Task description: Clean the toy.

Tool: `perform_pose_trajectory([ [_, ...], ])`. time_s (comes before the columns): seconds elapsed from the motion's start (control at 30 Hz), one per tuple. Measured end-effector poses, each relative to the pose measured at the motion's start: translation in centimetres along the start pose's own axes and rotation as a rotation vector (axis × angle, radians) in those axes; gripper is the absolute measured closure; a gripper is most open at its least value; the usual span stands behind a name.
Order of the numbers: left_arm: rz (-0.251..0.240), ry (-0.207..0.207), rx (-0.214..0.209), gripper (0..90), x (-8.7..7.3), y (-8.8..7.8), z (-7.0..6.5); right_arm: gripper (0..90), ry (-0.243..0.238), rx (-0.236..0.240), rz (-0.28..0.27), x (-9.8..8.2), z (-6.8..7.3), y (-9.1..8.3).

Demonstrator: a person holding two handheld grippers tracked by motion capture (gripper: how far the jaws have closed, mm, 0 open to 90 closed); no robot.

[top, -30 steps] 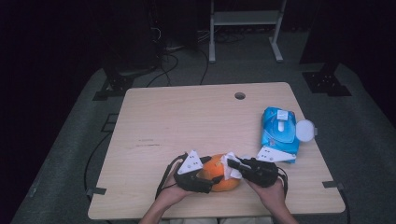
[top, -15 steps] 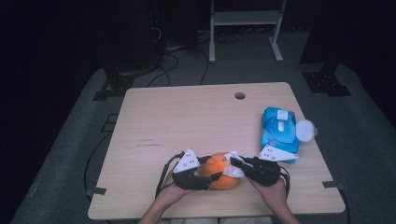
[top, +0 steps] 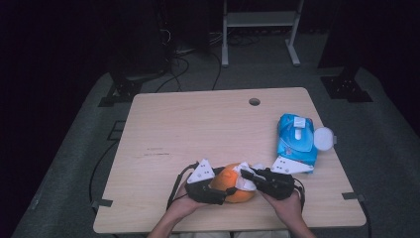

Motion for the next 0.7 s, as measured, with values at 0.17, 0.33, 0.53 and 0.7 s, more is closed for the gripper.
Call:
perform_pose_trajectory([
  [0.17, 0.047, -0.014, 0.027, 9.9, -0.9, 0.7, 0.8, 80.7, 0.016, -0.035, -0.001, 0.0, -0.6, -0.4],
  [0.33, 0.04, 0.033, 0.033, 23.5, -0.9, 0.7, 0.1, 80.6, -0.024, 0.009, -0.031, 0.7, 1.2, -0.5],
  [0.53, -0.01, 0.008, 0.033, 33.0, -0.4, 0.1, 0.3, 80.6, -0.048, -0.033, -0.016, 0.7, 0.8, -0.5],
  [0.7, -0.004, -0.006, 0.043, 33.0, -0.5, 0.2, 0.4, 80.7, -0.026, -0.023, -0.03, 0.6, 1.0, -0.7],
])
Point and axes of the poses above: each handheld gripper's, and its own axes: y roughly forward along the jaws, x roughly out of its top, z roughly to its left, the point moved 1 cm from there along y, roughly forward along the jaws, and after that the axes turned 6 degrees about x, right-handed, at the moved point
